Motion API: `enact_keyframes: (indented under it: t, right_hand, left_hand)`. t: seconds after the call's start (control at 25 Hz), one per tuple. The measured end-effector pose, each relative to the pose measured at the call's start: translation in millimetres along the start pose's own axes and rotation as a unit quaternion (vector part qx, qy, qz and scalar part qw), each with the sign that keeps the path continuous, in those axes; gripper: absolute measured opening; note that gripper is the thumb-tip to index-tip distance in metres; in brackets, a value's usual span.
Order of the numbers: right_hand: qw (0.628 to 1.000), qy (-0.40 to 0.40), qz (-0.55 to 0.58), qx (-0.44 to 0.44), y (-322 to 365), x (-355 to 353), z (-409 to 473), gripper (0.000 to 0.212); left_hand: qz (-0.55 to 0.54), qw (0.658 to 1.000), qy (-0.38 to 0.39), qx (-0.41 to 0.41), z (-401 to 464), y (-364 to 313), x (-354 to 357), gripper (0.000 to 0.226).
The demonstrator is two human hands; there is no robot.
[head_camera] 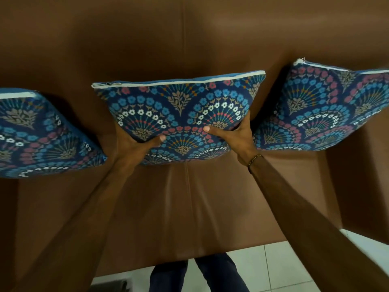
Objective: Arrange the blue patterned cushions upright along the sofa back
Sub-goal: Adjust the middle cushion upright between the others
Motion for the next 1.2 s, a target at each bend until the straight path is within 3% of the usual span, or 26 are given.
enact_keyframes:
  t: [0.12, 0.24, 0.36, 0.4, 0.52, 0.6, 0.76, 0.88, 0.96, 1.08, 1.2]
  right_hand:
    - [1.000, -0.008, 0.002, -0.002, -4, 5, -3, 0.110]
    - [1.000, -0.021, -0.004, -0.005, -4, 2, -6, 0.116]
    - [1.000, -0.018, -0.023, 0.003, 3, -3, -10, 0.124]
    - [0.999, -0.018, -0.035, 0.003, 5, -7, -13, 0.127]
    - [0.996, -0.029, -0.088, -0.007, 5, -30, -25, 0.126]
    - [0.991, -0.045, -0.122, -0.025, 2, -59, -29, 0.107]
    - [0.965, -0.149, -0.193, -0.093, -10, -153, -26, 0.073]
    - [0.947, -0.243, -0.183, -0.108, -25, -241, -15, 0.066]
    - [0.939, -0.292, -0.161, -0.078, -37, -301, 1, 0.075]
    - [0.968, -0.242, -0.055, -0.030, -57, -364, 38, 0.089]
    - [0.992, -0.118, 0.045, 0.009, -63, -390, 77, 0.102]
  left_hand:
    - [-0.006, 1.000, 0.008, -0.016, 1, 8, -6, 0.121]
    - [0.024, 1.000, 0.020, -0.002, 5, 2, -10, 0.110]
    - [0.069, 0.996, -0.032, 0.038, -4, -8, -17, 0.131]
    - [0.093, 0.991, -0.073, 0.065, -15, -10, -16, 0.127]
    - [0.191, 0.953, -0.165, 0.168, -63, -14, 10, 0.076]
    - [0.204, 0.949, -0.123, 0.207, -92, -21, 47, 0.059]
    - [0.197, 0.946, -0.015, 0.256, -114, -50, 138, 0.053]
    - [0.172, 0.946, 0.052, 0.271, -128, -71, 211, 0.056]
    - [0.126, 0.959, 0.103, 0.230, -131, -87, 265, 0.069]
    - [0.026, 0.986, 0.123, 0.113, -118, -115, 331, 0.107]
    - [-0.006, 0.990, 0.130, 0.056, -108, -130, 379, 0.104]
Point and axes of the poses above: each hand's wrist, its own z-axis towards the middle knuckle, its own x-axis out of the palm, y = z × x, the point moved 1 cm from there along z, towards the middle knuckle, and after that the axes turned 6 degrees about -x, right-handed, at the moved point
